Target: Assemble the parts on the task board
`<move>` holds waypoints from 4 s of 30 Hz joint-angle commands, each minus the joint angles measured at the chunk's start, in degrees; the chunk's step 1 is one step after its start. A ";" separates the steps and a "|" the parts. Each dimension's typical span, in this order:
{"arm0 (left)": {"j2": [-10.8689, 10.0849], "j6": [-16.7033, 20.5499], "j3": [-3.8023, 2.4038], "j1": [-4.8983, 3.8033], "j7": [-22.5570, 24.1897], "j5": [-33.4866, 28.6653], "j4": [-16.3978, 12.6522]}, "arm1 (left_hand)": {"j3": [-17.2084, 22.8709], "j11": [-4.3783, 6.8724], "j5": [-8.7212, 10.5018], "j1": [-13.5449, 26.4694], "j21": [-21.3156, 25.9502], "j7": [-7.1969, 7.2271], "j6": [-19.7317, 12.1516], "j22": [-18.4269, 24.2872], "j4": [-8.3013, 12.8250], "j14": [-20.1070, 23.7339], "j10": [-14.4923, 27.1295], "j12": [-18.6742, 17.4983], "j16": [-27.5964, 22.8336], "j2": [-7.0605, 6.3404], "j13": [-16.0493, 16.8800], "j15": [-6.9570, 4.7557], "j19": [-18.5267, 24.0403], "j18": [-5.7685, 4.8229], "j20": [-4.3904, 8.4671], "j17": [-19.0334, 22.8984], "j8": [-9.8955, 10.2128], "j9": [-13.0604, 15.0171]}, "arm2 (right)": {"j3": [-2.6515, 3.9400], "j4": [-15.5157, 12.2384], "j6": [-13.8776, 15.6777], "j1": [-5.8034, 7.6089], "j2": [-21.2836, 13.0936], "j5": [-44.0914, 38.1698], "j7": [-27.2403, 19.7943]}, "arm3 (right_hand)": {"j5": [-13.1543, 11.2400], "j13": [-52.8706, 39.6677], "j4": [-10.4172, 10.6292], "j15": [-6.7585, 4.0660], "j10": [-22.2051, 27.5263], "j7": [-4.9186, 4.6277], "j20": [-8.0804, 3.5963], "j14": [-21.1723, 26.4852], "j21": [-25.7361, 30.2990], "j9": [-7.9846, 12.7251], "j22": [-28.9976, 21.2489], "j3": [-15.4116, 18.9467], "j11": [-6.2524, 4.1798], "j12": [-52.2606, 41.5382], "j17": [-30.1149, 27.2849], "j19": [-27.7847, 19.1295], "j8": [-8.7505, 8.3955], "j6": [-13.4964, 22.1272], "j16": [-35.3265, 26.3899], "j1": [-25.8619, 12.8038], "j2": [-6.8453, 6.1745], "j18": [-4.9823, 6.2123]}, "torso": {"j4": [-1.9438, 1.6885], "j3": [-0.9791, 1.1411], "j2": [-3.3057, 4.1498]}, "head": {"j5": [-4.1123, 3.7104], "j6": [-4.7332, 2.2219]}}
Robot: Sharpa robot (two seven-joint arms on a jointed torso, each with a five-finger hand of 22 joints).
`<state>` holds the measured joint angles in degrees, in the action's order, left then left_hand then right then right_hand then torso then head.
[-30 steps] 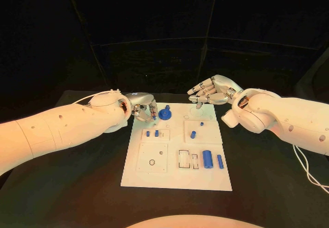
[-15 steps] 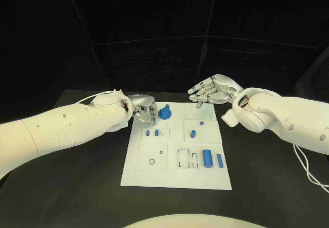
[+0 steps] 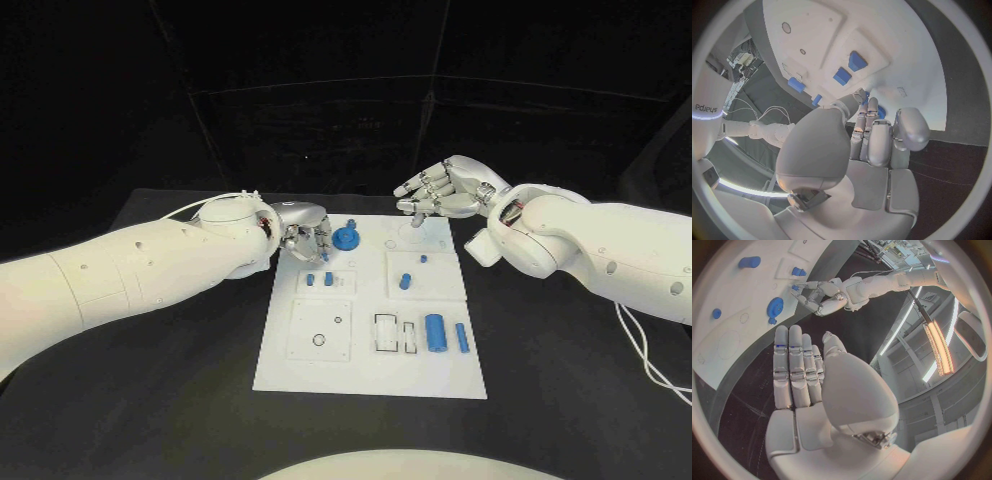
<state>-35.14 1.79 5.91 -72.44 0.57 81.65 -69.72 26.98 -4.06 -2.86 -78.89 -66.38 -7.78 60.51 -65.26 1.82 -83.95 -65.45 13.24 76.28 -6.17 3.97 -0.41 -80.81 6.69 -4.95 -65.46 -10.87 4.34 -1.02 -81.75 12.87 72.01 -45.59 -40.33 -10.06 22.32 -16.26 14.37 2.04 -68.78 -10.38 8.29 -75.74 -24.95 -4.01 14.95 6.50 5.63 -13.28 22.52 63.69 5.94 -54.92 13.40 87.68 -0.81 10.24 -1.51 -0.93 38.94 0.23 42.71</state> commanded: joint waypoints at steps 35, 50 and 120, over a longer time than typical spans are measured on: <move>0.63 -0.88 0.06 0.23 0.51 -0.29 1.01 | -1.23 -0.50 0.00 1.61 -0.10 -0.30 -2.17 -0.28 0.19 -1.22 1.66 -1.81 -0.17 -1.65 0.06 -0.02 -0.39 -0.96 -0.26 0.72 2.62 -0.50 | 0.03 0.00 -0.26 0.11 0.03 -0.01 -0.47 | 0.12 -0.07 0.05 0.08 0.35 0.09 -0.11 0.32 0.24 -0.01 -0.10 -0.39 -0.01 -0.20 0.08 -0.37 0.22 0.33 -0.29 0.27 0.29 0.08 | -0.02 0.00 -0.05 | -0.11 0.20; -1.78 3.82 0.03 0.25 2.08 -3.38 -0.74 | -3.09 -1.56 0.00 1.64 2.01 -0.54 -7.65 1.49 0.60 -1.05 6.91 -3.18 -0.40 -2.41 -0.08 0.79 0.42 -0.54 -0.94 1.70 6.28 -0.66 | 0.02 1.15 0.66 0.10 -0.58 -9.52 1.82 | -3.13 3.59 -2.23 -1.12 4.94 0.25 -1.52 -5.83 -3.52 -0.22 2.00 -1.80 0.10 2.21 2.73 4.71 1.67 -1.15 4.56 3.04 -0.49 0.30 | 0.02 -0.01 -0.11 | -0.22 0.04; -10.35 9.18 0.47 1.04 24.84 -82.47 -11.88 | -6.11 -2.60 -0.04 2.10 29.16 -3.13 -4.57 24.46 -1.74 13.83 6.77 5.01 -17.15 1.62 1.49 2.13 14.42 3.75 -2.42 27.66 1.52 -0.23 | -0.12 1.20 -6.14 -6.26 1.47 -59.23 16.06 | -11.88 12.61 -5.19 -1.85 2.42 1.35 -2.71 -10.05 -44.09 0.10 42.69 -23.05 -0.50 7.04 36.48 10.04 -2.15 -6.22 51.37 2.33 -5.08 -3.56 | 0.05 -0.04 -0.01 | -3.22 -1.47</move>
<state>-45.51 11.75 6.43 -71.33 24.97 -0.45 -81.57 21.12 -6.77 -2.87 -76.59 -37.50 -10.73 56.29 -40.84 0.09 -70.44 -59.06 18.00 59.45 -4.82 5.41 1.83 -66.79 10.16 -7.51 -37.87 -9.12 4.19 -1.03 -80.59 8.59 65.81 -44.21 -98.95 6.10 10.84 -3.70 9.25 0.21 -66.04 -9.20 5.62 -83.93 -68.88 -3.92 57.52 -16.12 5.12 -6.35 58.95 73.72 3.93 -60.72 64.58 89.94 -5.50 7.54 -1.49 -0.96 38.95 -2.99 41.18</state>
